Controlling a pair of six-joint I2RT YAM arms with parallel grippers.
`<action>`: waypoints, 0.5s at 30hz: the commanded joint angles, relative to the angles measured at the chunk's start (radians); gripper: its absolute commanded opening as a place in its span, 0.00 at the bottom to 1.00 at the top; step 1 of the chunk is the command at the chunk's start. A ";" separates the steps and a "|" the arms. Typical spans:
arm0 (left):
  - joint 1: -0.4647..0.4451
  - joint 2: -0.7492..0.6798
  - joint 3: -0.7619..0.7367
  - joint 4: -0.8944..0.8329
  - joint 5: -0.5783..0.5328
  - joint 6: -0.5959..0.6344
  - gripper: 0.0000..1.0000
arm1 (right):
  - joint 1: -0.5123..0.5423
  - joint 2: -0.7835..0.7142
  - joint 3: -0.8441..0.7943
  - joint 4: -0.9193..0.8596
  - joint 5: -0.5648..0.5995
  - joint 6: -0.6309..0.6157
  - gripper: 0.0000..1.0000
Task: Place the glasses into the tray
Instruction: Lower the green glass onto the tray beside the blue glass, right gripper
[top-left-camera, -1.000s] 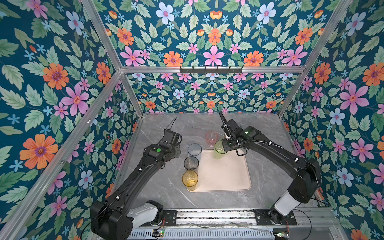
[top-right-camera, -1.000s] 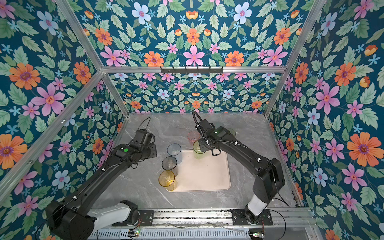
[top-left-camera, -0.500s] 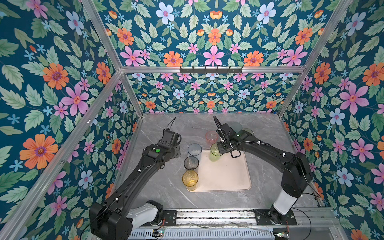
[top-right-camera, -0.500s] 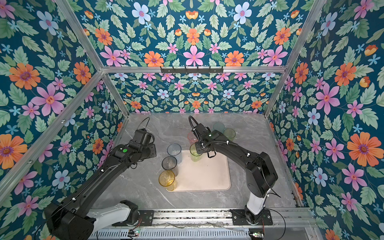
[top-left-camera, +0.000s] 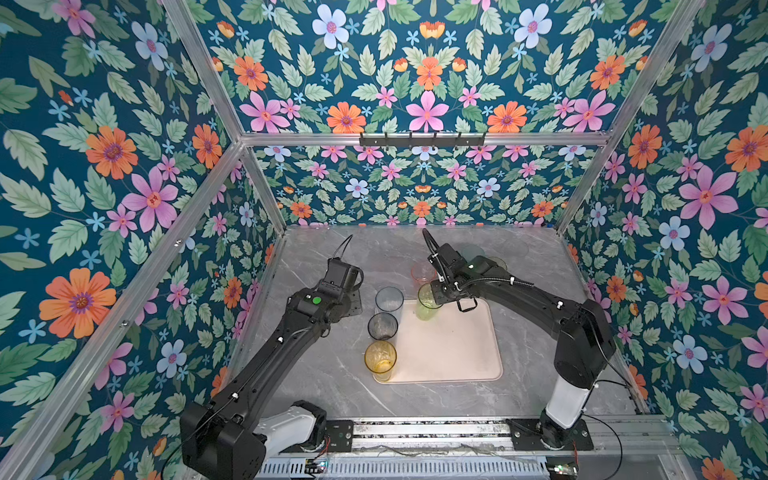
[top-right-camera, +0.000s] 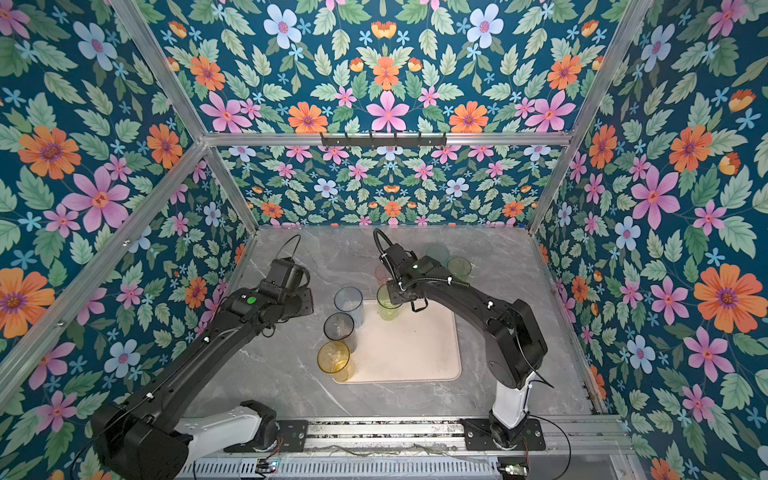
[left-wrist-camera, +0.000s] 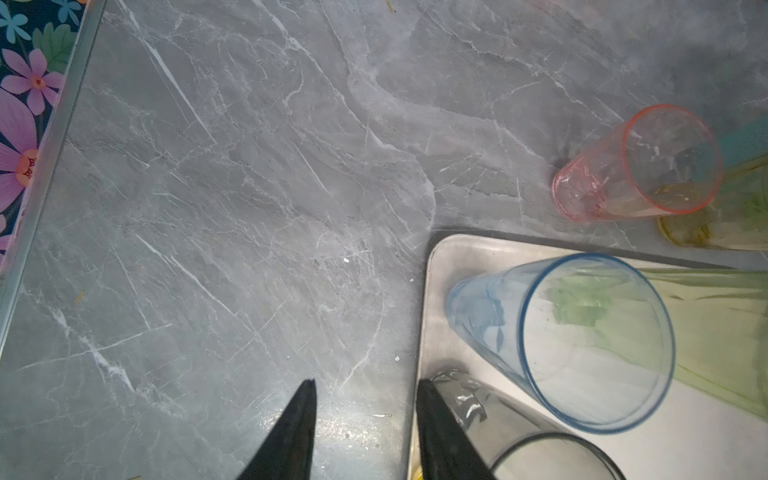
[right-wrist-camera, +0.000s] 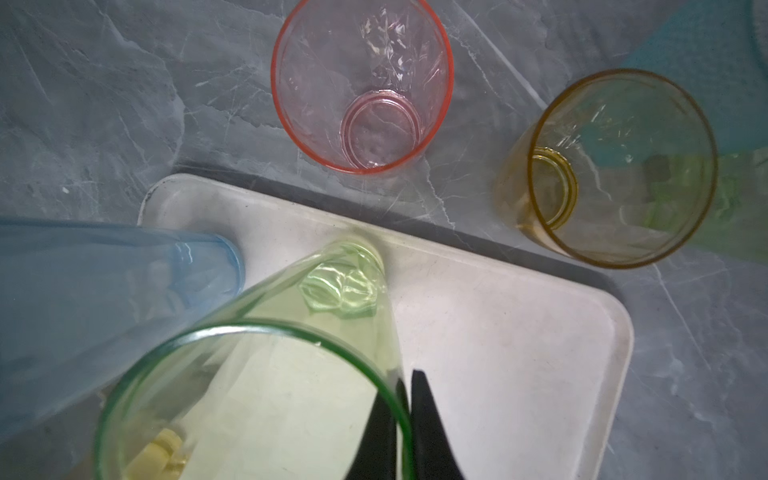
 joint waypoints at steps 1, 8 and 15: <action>0.001 0.003 -0.005 0.008 0.008 0.001 0.43 | 0.002 0.008 0.033 -0.093 0.019 0.032 0.00; 0.001 -0.001 -0.019 0.012 0.010 0.002 0.43 | 0.001 0.027 0.058 -0.111 0.021 0.038 0.00; 0.001 -0.005 -0.026 0.014 0.015 0.002 0.43 | 0.002 0.066 0.096 -0.119 0.043 0.051 0.00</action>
